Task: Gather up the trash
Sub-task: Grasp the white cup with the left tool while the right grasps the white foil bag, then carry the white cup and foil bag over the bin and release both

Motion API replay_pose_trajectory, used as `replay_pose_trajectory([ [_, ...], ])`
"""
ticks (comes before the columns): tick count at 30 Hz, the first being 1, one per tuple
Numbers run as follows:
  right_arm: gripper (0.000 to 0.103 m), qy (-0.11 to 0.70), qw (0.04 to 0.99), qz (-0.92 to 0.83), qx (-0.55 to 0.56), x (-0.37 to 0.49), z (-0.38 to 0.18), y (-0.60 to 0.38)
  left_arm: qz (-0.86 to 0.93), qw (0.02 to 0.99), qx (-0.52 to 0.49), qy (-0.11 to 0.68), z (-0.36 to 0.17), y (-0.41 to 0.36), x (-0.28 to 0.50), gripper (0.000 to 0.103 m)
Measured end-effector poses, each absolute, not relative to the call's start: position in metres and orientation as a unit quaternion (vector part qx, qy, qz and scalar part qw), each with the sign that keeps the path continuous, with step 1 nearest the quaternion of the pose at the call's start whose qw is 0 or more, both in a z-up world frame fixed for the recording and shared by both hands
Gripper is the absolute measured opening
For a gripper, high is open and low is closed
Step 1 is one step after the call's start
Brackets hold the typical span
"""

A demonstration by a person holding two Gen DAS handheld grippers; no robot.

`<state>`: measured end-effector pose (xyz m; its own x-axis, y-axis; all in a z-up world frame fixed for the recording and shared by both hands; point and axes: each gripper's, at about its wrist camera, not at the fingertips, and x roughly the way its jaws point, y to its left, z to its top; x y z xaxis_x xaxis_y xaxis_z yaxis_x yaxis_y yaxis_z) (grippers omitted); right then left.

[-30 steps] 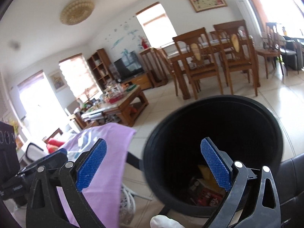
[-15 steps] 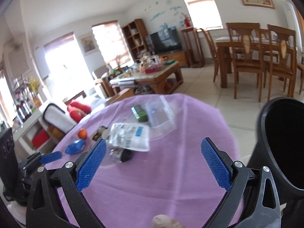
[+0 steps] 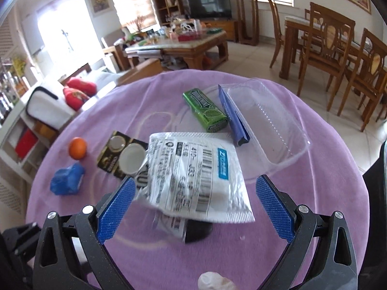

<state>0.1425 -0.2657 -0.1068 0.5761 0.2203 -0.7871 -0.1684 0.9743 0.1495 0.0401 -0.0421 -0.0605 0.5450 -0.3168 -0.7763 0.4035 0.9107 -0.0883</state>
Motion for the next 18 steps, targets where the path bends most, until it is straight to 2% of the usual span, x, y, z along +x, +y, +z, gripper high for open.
replay_pose_trajectory([
  [5,0.098,0.469,0.876,0.107,0.035,0.162,-0.125,-0.258,-0.213,0.875,0.037,0.432,-0.06,-0.039,0.039,0.04],
  [10,0.083,0.454,0.883,0.115,0.042,0.155,-0.122,-0.26,-0.216,0.876,0.028,0.431,-0.059,-0.037,0.037,0.04],
  [11,0.074,0.448,0.885,0.121,0.044,0.151,-0.12,-0.261,-0.216,0.876,0.027,0.43,-0.059,-0.036,0.037,0.04],
  [18,0.071,0.392,0.903,0.159,0.071,0.105,-0.088,-0.273,-0.21,0.889,0.015,0.407,-0.051,-0.028,0.032,0.04],
])
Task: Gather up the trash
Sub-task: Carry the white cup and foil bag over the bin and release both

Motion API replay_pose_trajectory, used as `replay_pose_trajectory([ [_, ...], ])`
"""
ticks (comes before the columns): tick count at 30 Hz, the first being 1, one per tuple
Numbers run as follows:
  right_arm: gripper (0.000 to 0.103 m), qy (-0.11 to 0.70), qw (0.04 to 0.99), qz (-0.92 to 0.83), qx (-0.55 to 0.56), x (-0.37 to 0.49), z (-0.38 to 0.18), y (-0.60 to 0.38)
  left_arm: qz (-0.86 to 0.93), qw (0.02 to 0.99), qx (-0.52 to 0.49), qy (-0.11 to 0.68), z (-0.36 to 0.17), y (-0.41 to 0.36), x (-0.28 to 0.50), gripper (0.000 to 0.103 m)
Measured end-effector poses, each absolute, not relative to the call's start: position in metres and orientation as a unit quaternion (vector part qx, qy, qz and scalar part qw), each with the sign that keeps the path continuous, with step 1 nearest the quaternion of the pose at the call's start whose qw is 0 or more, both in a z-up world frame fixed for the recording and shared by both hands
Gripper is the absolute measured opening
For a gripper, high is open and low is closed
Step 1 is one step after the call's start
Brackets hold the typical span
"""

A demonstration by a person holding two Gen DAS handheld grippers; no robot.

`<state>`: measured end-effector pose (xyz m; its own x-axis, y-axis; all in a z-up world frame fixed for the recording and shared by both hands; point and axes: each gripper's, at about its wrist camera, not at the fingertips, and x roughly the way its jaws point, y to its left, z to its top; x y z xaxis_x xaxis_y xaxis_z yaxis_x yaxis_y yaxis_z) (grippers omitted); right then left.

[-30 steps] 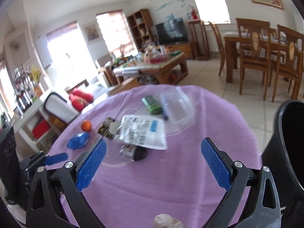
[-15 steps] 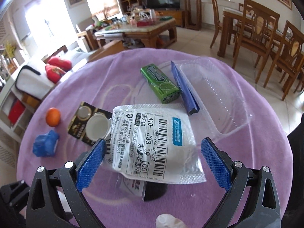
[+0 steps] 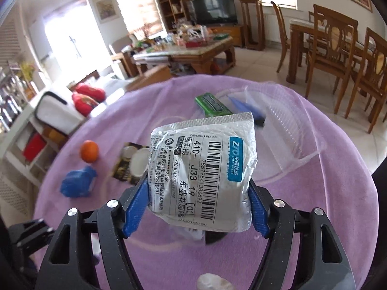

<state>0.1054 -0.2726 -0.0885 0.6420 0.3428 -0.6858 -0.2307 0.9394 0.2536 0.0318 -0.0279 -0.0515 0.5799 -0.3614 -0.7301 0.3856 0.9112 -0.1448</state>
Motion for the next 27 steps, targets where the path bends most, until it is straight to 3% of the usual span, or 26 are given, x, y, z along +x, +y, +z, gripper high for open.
replay_pose_trajectory([
  [9,0.071,0.3,0.922,0.203,0.141,0.027,-0.044,-0.339,-0.219,0.92,-0.008,0.324,-0.022,-0.044,0.014,0.04],
  [18,0.071,0.215,0.956,0.158,0.125,-0.039,-0.018,-0.425,-0.258,0.93,-0.002,0.262,0.007,-0.126,0.007,0.04],
  [27,0.071,0.185,0.966,0.094,0.154,-0.075,-0.016,-0.537,-0.308,0.92,0.016,0.241,0.016,-0.212,0.005,0.04],
])
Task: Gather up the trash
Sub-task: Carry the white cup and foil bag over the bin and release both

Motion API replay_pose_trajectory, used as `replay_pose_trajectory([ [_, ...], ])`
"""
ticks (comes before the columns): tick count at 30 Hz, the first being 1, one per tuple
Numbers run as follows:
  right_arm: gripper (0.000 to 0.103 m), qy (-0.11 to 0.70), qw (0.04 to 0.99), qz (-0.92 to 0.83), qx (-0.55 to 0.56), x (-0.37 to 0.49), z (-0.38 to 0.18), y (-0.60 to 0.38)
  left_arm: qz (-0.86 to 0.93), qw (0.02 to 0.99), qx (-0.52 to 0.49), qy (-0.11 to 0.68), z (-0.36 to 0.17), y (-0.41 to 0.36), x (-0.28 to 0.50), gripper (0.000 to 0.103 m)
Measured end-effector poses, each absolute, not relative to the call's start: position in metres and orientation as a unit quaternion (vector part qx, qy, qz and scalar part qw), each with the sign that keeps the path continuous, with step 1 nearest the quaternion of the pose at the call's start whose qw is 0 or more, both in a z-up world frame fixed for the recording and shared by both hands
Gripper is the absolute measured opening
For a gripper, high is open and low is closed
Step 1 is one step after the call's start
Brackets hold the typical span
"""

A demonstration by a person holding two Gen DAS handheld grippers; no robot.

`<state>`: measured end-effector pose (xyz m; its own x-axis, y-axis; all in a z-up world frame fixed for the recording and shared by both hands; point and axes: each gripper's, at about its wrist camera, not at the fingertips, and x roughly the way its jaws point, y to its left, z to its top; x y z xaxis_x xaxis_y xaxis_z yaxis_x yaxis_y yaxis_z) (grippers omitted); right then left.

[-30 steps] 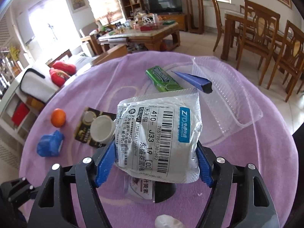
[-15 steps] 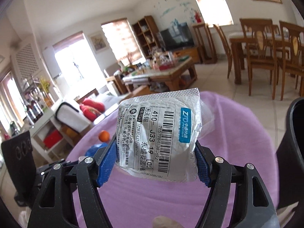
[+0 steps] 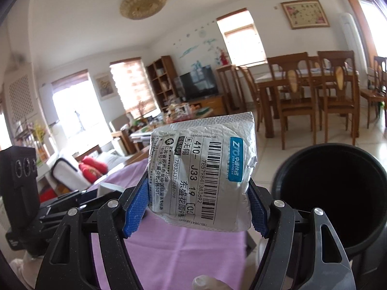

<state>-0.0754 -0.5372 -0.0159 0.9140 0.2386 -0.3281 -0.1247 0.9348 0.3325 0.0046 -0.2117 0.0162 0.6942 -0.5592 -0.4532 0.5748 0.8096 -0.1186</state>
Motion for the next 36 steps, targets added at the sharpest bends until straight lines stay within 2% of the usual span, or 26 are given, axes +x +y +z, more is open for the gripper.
replay_pose_trajectory([
  [18,0.071,0.175,0.954,-0.02,0.244,-0.12,-0.066,-0.729,-0.398,0.883,0.019,0.247,0.002,-0.358,0.021,0.04],
  [27,0.071,0.185,0.943,-0.026,0.274,-0.103,-0.094,-0.742,-0.406,0.87,0.023,0.28,-0.019,-0.406,0.049,0.04],
  [36,0.071,0.201,0.934,-0.032,0.294,-0.079,-0.117,-0.753,-0.399,0.861,0.032,0.314,-0.042,-0.421,0.064,0.04],
])
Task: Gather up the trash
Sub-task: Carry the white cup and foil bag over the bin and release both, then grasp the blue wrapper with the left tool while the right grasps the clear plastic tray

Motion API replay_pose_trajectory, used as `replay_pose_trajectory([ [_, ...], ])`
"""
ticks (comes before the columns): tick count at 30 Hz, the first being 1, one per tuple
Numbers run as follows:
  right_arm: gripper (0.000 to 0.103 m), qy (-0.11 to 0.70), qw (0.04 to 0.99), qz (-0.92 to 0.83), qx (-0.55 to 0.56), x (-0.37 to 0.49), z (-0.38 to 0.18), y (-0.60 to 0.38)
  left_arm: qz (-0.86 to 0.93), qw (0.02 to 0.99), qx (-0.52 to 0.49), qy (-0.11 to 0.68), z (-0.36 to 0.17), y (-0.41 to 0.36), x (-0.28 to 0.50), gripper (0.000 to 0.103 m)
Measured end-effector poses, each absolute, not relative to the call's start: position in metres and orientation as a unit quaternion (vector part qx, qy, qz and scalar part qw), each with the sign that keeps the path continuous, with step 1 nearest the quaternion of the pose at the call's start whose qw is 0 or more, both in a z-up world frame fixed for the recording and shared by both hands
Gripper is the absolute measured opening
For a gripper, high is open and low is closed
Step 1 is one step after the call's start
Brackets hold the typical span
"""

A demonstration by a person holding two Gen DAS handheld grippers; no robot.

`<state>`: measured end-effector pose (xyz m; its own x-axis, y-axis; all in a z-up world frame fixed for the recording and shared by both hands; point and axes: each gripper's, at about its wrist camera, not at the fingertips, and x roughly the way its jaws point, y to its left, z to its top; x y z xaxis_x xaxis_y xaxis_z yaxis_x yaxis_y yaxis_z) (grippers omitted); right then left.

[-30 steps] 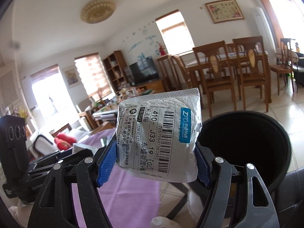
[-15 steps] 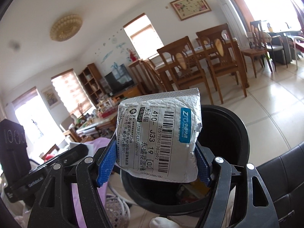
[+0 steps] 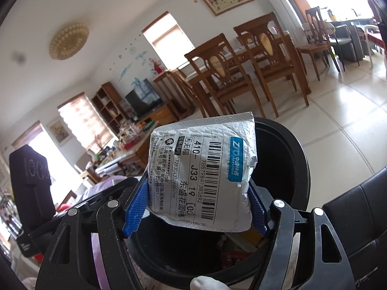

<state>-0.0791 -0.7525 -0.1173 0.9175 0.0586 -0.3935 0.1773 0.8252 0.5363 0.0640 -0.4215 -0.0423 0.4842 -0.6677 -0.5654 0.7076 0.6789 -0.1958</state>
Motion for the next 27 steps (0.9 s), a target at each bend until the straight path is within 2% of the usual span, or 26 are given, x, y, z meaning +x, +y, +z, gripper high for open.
replay_pose_trajectory([
  [11,0.072,0.207,0.931,-0.041,0.298,-0.07,-0.126,-0.741,-0.392,0.859,0.042,0.326,-0.046,-0.426,0.068,0.04],
  [16,0.079,0.216,0.93,-0.036,0.293,-0.07,-0.126,-0.733,-0.386,0.859,0.051,0.332,-0.044,-0.427,0.066,0.042],
  [17,0.079,0.216,0.931,-0.036,0.291,-0.071,-0.123,-0.733,-0.386,0.86,0.052,0.331,-0.043,-0.426,0.066,0.043],
  [19,0.079,0.215,0.932,-0.038,0.288,-0.073,-0.121,-0.731,-0.38,0.863,0.052,0.33,-0.04,-0.421,0.064,0.06],
  [20,0.08,0.213,0.933,-0.039,0.288,-0.074,-0.12,-0.73,-0.377,0.865,0.05,0.326,-0.038,-0.418,0.062,0.063],
  [23,0.086,0.206,0.934,-0.042,0.288,-0.078,-0.116,-0.727,-0.373,0.871,0.043,0.316,-0.031,-0.404,0.056,0.064],
  [25,0.086,0.205,0.935,-0.041,0.285,-0.08,-0.113,-0.721,-0.37,0.874,0.035,0.313,-0.026,-0.392,0.052,0.071],
  [27,0.086,0.202,0.938,-0.037,0.281,-0.082,-0.11,-0.714,-0.362,0.879,0.027,0.309,-0.02,-0.377,0.047,0.072],
])
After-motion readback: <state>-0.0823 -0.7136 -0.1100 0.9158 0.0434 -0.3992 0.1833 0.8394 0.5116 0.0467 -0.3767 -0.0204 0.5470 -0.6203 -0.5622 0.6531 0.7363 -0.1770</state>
